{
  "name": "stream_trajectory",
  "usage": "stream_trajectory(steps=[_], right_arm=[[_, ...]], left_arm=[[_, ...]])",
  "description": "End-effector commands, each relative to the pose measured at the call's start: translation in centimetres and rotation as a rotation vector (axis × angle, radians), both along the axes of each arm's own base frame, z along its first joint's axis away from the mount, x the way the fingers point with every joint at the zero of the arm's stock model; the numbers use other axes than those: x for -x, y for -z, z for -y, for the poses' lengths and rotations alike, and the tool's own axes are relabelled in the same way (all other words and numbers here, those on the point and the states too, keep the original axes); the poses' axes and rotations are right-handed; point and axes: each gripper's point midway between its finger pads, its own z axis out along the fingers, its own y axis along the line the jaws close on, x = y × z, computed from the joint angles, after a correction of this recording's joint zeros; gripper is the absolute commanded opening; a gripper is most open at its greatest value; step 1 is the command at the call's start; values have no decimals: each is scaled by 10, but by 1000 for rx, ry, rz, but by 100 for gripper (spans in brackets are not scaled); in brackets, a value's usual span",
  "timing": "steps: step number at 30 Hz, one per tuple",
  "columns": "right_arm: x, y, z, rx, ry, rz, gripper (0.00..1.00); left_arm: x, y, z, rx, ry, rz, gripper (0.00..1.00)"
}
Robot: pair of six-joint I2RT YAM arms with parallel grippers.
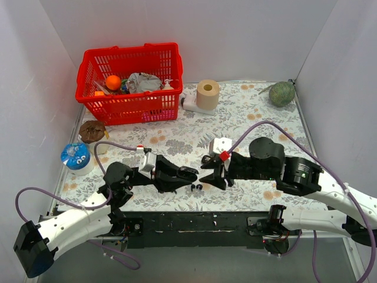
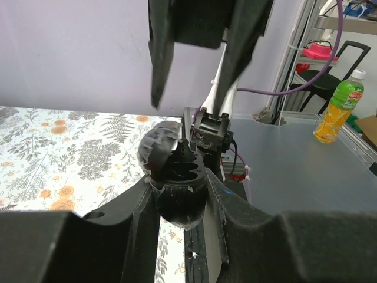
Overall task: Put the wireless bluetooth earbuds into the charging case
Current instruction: Place the earbud in the charging case, then pick up the earbud from the center of the board.
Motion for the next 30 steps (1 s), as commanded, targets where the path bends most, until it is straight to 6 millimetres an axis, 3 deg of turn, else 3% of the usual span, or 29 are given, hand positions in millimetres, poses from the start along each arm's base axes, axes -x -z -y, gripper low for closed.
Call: stream_trajectory(steps=[1,2,3,5,6,8,9,11,13,14,15,17,21,25,30], right_arm=[[-21,-51,23,-189,175,60,49],[-34,-34,29,-177,268,44,48],[-36,-38,37,-231,301,49,47],[-51,-21,50,-233,432,15,42],[-57,11,50,-170,470,-2,40],[-65,48,52,-86,542,-31,38],[-67,85,49,0,561,-65,36],[-66,119,40,59,553,-94,35],[-60,166,33,151,520,-135,34],[-61,171,27,143,528,-150,32],[-63,188,26,195,554,-168,31],[-71,207,23,259,587,-168,27],[-89,222,19,290,646,-185,21],[-102,232,15,276,636,-268,43],[-103,248,14,281,587,-362,47]], left_arm=[[-1,-2,-6,22,-42,16,0],[-3,1,-7,16,-60,5,0],[-3,-3,-12,33,-78,10,0],[-9,0,-18,41,-139,-11,0],[-6,-7,-25,69,-155,2,0],[-11,-4,-31,67,-206,-20,0],[-11,-4,-34,71,-218,-25,0],[-8,-6,-41,84,-233,-29,0],[-4,-9,-45,93,-229,-29,0],[-3,-8,-45,90,-225,-36,0],[-2,-8,-45,89,-217,-47,0],[1,-10,-46,93,-207,-54,0],[3,-7,-44,88,-189,-76,0],[4,-5,-44,83,-184,-81,0],[4,-1,-43,78,-185,-84,0]])
